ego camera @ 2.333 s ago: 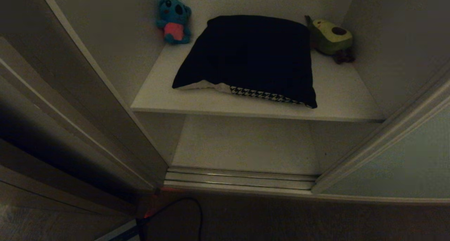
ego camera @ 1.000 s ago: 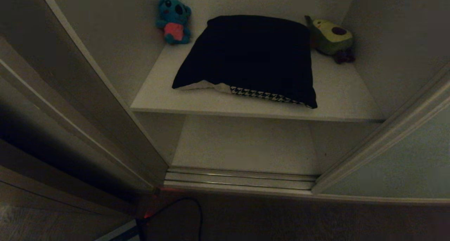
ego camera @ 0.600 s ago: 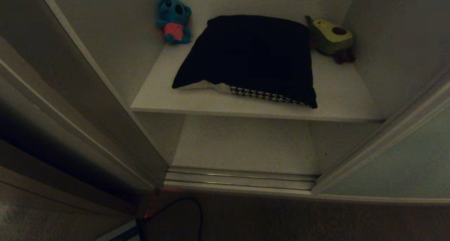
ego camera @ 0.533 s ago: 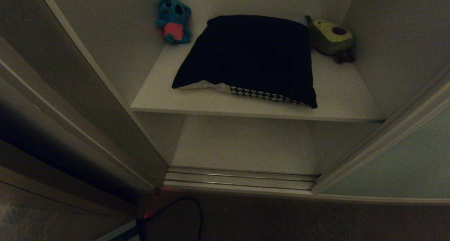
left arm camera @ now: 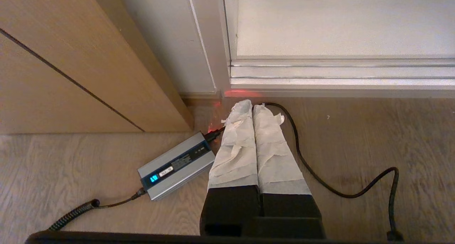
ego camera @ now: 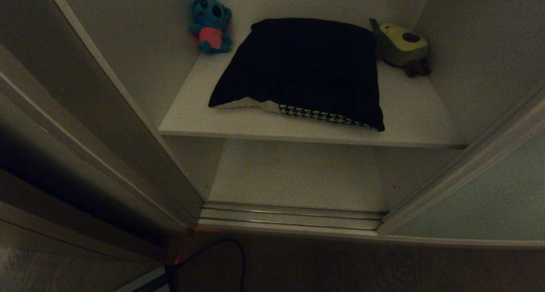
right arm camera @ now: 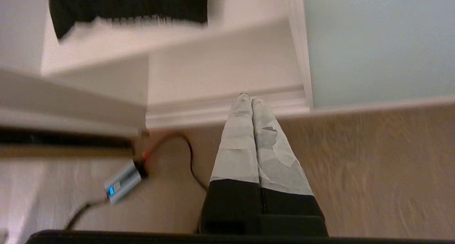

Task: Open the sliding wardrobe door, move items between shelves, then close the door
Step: Close the door

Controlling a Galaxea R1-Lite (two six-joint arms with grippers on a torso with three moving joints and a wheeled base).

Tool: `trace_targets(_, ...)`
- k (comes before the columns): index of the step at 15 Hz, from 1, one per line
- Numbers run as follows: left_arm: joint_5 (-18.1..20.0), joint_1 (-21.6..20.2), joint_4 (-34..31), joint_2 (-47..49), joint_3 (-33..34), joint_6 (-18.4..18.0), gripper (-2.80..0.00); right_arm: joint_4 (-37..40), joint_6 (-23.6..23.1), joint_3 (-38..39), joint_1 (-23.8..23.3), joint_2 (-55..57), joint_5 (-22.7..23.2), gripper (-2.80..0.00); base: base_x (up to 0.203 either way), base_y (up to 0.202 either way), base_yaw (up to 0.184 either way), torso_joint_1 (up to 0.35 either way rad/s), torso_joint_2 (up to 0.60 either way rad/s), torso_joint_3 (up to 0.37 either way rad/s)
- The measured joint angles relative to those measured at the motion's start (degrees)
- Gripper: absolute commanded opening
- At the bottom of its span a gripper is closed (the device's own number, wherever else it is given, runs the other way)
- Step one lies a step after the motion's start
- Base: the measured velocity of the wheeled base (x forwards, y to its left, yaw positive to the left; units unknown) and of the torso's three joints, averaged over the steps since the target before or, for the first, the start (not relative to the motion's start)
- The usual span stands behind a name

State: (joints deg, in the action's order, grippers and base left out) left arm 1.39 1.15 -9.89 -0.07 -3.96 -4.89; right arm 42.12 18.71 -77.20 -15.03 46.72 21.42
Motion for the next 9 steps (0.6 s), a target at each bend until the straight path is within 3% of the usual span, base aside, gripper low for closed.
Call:
trace_targets(3,0.0,0.0,0.0,0.0,0.0,0.0,-2.8,-4.1,-0.1,0.5,-6.2,2.6,5.6,-2.8,0.0,0.0,0.0,0.0,0.0,0.0)
trace_targets(9,0.0,0.0,0.0,0.0,0.0,0.0,-2.8,-7.6,0.1,1.0,-12.5,7.2,12.5,-2.8,0.0,0.0,0.0,0.0,0.0,0.0)
